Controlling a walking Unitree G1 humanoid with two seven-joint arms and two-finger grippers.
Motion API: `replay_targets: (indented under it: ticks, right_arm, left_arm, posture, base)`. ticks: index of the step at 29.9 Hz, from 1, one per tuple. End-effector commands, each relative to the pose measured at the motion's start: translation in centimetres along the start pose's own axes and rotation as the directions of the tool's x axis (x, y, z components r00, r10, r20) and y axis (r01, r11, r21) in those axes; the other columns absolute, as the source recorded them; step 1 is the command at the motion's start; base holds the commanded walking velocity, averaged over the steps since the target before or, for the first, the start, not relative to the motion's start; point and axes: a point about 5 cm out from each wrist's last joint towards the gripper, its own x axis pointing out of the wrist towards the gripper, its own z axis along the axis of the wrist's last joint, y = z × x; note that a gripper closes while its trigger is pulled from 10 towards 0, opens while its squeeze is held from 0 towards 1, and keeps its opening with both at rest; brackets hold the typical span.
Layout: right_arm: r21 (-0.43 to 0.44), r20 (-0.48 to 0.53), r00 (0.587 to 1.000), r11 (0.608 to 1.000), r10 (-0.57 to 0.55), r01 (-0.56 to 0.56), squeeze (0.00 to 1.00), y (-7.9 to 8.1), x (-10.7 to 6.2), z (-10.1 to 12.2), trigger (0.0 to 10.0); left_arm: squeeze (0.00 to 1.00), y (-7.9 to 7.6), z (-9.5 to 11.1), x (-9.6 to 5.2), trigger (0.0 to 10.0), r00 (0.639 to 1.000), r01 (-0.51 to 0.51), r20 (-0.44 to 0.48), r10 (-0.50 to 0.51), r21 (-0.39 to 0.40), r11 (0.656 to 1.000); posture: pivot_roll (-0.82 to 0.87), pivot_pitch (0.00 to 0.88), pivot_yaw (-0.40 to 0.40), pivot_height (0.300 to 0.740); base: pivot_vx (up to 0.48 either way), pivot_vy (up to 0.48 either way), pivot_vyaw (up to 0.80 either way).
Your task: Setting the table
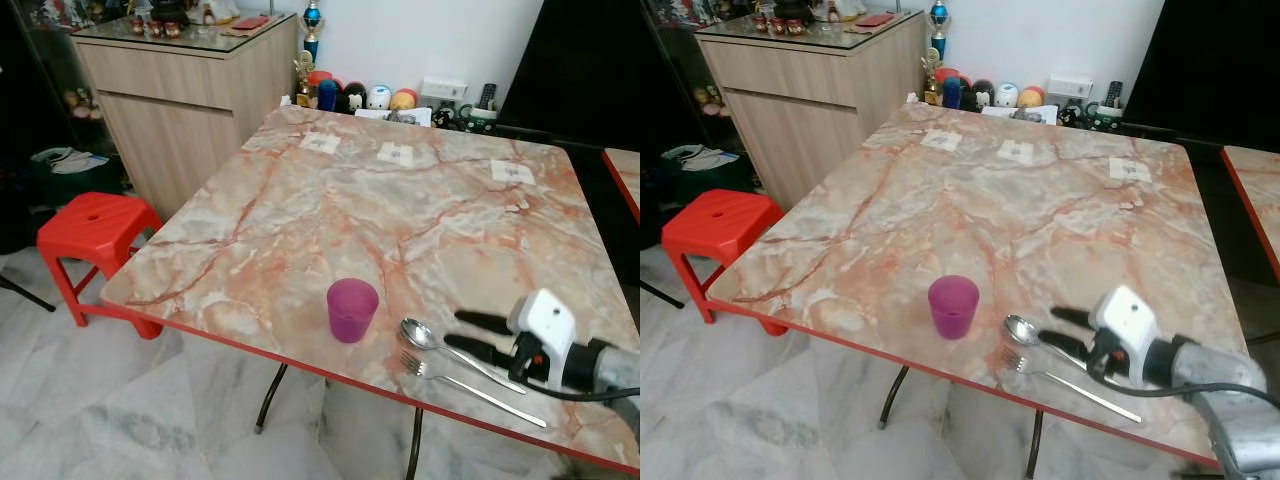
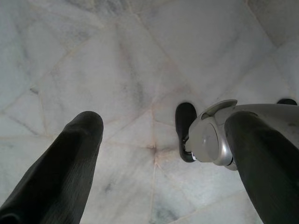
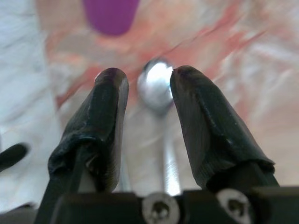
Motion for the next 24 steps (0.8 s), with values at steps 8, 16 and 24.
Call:
replay_targets:
  ticks: [8, 16, 24]
  right_arm:
    - [0.028, -0.104, 0.989, 0.995, 0.102, -0.099, 0.0, 1.2, 1.1, -2.3, 10.0]
    - [-0.006, -0.086, 0.99, 0.994, 0.109, -0.11, 0.0, 0.8, 2.6, -1.7, 10.0]
    - [-0.004, -0.108, 0.991, 0.997, 0.074, -0.075, 0.0, 0.2, 2.9, -2.3, 10.0]
  left_arm:
    - [0.0, -0.2, -0.4, 0.0, 10.0, 1.0, 0.015, -0.027, -0.015, -0.002, 1.0]
    - [0.0, -0.2, -0.3, 0.0, 10.0, 1.0, 0.019, -0.022, -0.019, 0.007, 1.0]
    - [0.0, -0.2, -0.3, 0.0, 10.0, 0.999, 0.02, -0.027, -0.02, 0.005, 1.0]
  posture:
    - [0.01, 0.065, -0.014, 0.74]
    - [0.02, 0.084, -0.014, 0.74]
    - [0.02, 0.099, -0.012, 0.74]
  base:
    - [0.0, 0.0, 0.0]
    - [0.0, 0.0, 0.0]
    - [0.0, 0.0, 0.0]
